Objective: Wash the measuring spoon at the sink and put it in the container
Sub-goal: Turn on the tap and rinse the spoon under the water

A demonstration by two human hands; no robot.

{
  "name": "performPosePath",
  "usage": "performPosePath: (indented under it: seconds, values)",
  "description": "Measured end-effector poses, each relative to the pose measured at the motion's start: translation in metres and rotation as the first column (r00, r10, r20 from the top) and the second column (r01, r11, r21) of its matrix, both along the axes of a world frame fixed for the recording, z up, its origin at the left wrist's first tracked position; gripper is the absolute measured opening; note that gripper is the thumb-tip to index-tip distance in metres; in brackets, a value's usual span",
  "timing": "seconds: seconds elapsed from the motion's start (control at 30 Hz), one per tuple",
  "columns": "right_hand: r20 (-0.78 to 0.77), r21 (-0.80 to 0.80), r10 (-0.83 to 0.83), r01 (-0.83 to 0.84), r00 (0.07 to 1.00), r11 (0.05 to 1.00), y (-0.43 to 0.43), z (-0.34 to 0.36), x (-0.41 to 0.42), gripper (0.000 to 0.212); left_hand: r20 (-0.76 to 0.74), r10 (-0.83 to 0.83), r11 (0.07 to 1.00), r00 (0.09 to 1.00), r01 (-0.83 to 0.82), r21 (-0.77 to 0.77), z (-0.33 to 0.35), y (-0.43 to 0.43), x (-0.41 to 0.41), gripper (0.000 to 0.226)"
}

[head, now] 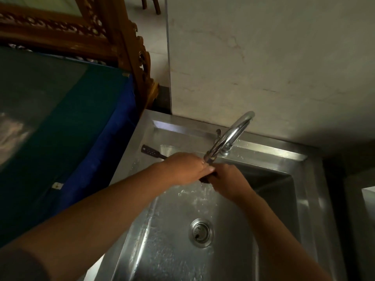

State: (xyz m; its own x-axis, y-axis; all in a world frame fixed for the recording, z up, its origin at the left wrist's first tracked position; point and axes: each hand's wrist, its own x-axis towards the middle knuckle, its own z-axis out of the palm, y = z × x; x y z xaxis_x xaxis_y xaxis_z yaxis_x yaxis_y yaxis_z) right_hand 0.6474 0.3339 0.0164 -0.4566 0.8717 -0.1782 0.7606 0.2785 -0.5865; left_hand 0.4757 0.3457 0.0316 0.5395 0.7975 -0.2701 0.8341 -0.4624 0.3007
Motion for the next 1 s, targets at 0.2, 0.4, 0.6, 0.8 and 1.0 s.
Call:
performPosePath:
  seconds: [0.2, 0.4, 0.6, 0.8, 1.0]
  values:
    - [0.013, 0.175, -0.052, 0.049, 0.999, 0.983, -0.005, -0.004, 0.003, 0.019, 0.274, 0.281, 0.956, 0.920, -0.244, -0.164, -0.018, -0.014, 0.003, 0.030]
    - [-0.454, -0.225, -0.547, 0.504, 0.703, 0.834, -0.020, -0.017, -0.019, 0.009, 0.502, 0.608, 0.793, 0.615, -0.499, -0.349, -0.027, -0.021, 0.023, 0.009]
    - [-0.547, -0.197, -0.435, 0.395, 0.715, 0.897, -0.012, -0.012, -0.016, 0.014, 0.477, 0.877, 0.425, -0.058, -0.367, -0.827, -0.033, -0.032, 0.042, 0.021]
    - [-0.168, 0.117, -0.309, 0.331, 0.936, 0.937, 0.042, -0.003, -0.013, 0.022, 0.380, 0.918, 0.362, -0.110, -0.153, -0.919, -0.027, -0.034, 0.042, 0.035]
    - [0.291, 0.060, -0.120, 0.107, 0.949, 0.992, 0.078, 0.008, -0.026, 0.048, 0.387, 0.915, 0.385, -0.117, -0.039, -0.922, -0.026, -0.035, 0.034, 0.024]
